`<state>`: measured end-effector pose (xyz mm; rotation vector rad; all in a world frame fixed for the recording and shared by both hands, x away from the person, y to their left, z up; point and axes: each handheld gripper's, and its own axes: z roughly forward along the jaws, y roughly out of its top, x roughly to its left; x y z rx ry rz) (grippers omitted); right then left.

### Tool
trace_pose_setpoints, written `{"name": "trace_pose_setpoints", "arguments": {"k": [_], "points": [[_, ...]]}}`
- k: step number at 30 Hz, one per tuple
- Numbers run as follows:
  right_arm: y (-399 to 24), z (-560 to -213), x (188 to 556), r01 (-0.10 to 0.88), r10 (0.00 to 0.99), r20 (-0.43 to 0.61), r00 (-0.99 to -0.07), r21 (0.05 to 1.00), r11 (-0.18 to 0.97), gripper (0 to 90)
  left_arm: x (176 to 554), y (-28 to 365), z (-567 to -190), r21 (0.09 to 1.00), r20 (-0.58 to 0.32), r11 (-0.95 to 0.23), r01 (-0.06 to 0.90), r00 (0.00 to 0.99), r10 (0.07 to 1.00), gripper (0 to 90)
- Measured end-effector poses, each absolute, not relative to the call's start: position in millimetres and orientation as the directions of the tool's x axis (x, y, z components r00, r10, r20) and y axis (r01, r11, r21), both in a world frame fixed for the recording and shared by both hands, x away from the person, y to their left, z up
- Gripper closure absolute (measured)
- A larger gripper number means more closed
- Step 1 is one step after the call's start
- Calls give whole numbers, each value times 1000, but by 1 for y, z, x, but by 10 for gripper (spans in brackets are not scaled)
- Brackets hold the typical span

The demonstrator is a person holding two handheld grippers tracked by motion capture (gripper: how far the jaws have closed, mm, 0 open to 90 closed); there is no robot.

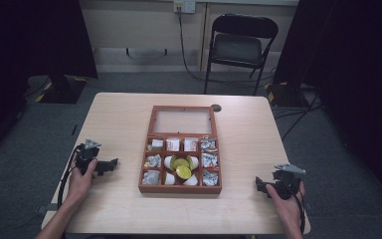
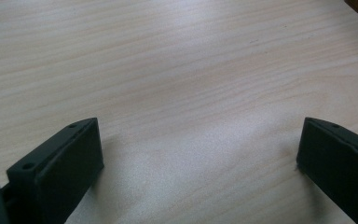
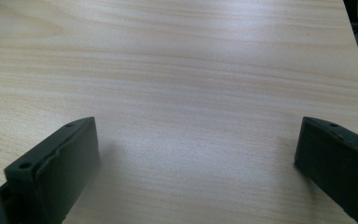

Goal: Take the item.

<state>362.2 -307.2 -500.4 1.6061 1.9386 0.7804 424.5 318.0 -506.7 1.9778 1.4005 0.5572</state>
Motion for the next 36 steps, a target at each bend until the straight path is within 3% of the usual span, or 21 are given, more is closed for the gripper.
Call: {"name": "trace_pose_setpoints", "arguments": {"k": [11, 15, 16, 18, 25, 36], "points": [[-307, -500, 362, 696, 984, -19, -178, 704, 139, 0, 425, 318, -507, 710, -23, -225, 667, 342, 939, 0], [-308, -498, 361, 694, 982, -19, -187, 705, 146, 56, 425, 318, -507, 711, -23, -225, 666, 342, 940, 0], [-308, -497, 359, 690, 983, -17, -181, 710, 139, 131, 425, 318, -507, 711, -23, -226, 666, 343, 939, 0], [-308, -496, 359, 687, 985, -17, -174, 714, 134, 158, 425, 318, -507, 711, -24, -225, 667, 342, 940, 0], [-307, -493, 358, 677, 985, -16, -172, 725, 129, 145, 425, 318, -507, 710, -23, -225, 667, 341, 940, 0], [-305, -486, 356, 674, 982, 6, -190, 728, 126, 202, 425, 318, -507, 711, -23, -225, 666, 341, 940, 0]]}}
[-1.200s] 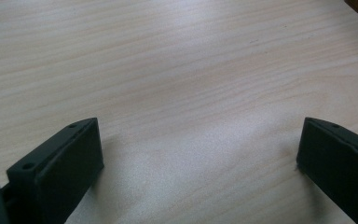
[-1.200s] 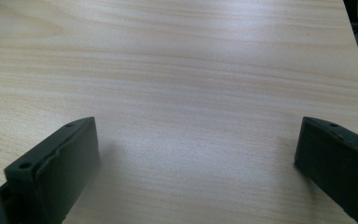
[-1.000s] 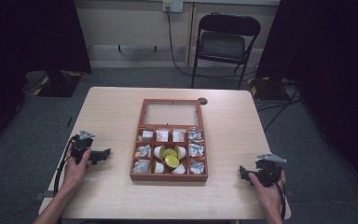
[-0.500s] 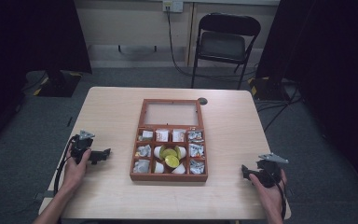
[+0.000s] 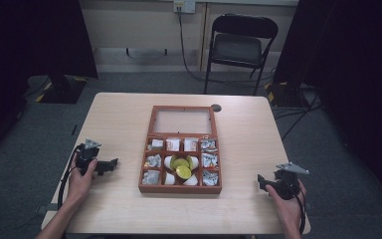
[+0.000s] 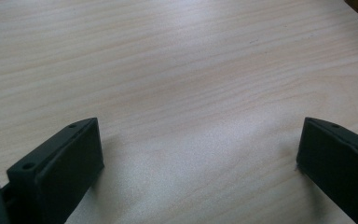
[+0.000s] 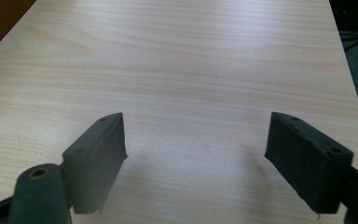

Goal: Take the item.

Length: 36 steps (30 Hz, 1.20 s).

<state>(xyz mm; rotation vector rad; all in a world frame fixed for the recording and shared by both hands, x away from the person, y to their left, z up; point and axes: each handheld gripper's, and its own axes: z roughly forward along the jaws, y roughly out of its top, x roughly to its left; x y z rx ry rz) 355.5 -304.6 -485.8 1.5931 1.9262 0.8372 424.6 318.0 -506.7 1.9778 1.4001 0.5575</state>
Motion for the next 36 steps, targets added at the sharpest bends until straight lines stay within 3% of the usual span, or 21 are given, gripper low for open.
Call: {"name": "trace_pose_setpoints", "arguments": {"k": [12, 36], "points": [[-300, -479, 353, 661, 971, 62, -233, 742, 111, 220, 425, 318, -507, 711, -23, -227, 666, 344, 939, 0], [-258, -450, 351, 573, 932, 38, -359, 797, 189, 256, 424, 318, -507, 711, -24, -227, 666, 345, 938, 0]]}}
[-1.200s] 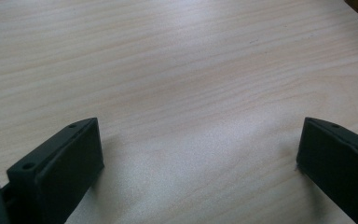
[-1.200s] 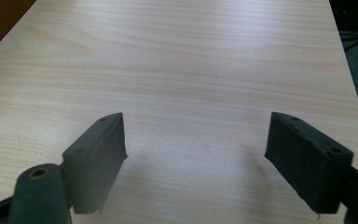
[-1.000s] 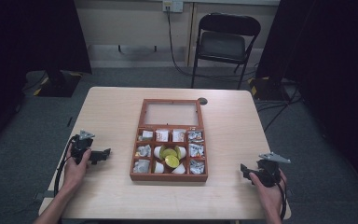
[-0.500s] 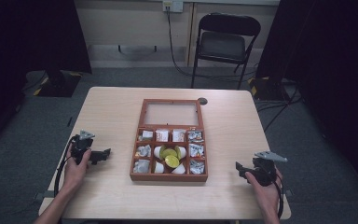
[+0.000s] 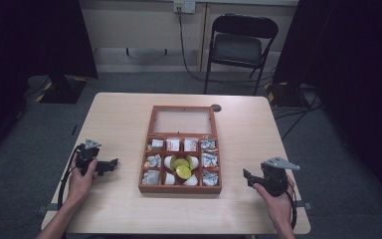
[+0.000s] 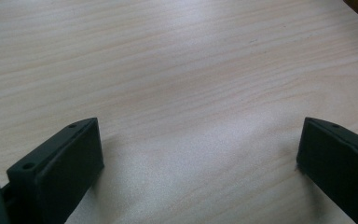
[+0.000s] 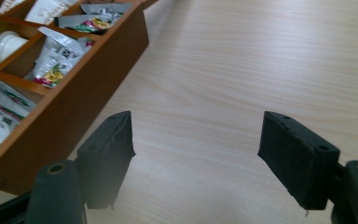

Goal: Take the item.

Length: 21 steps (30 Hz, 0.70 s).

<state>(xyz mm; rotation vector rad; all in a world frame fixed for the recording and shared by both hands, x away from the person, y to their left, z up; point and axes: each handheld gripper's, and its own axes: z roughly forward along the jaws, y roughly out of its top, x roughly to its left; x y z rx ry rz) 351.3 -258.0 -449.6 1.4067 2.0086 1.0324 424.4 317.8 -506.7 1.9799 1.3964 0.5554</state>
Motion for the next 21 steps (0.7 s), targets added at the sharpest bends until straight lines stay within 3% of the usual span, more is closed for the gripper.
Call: {"name": "trace_pose_setpoints", "arguments": {"k": [21], "points": [[-227, -426, 364, 521, 902, 44, -430, 828, 208, 305, 424, 317, -507, 712, -20, -230, 664, 346, 938, 0]]}}
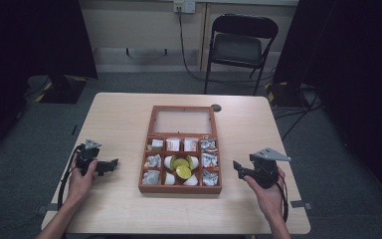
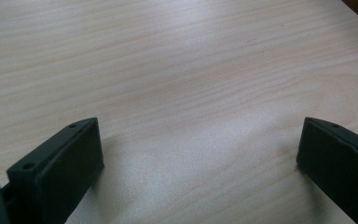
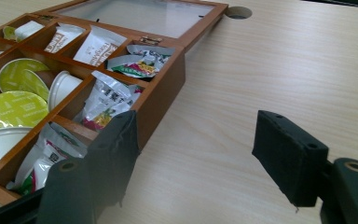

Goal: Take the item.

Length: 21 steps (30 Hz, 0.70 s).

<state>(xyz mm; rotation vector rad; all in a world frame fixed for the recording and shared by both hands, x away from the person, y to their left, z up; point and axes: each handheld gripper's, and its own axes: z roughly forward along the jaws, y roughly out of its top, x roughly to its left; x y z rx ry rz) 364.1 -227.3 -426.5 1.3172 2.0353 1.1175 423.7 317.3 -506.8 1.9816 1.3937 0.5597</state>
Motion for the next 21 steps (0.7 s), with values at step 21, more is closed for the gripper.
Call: {"name": "trace_pose_setpoints", "arguments": {"k": [21], "points": [[-178, -414, 376, 491, 841, 47, -539, 829, 268, 347, 424, 317, -507, 712, -20, -229, 664, 346, 938, 0]]}}
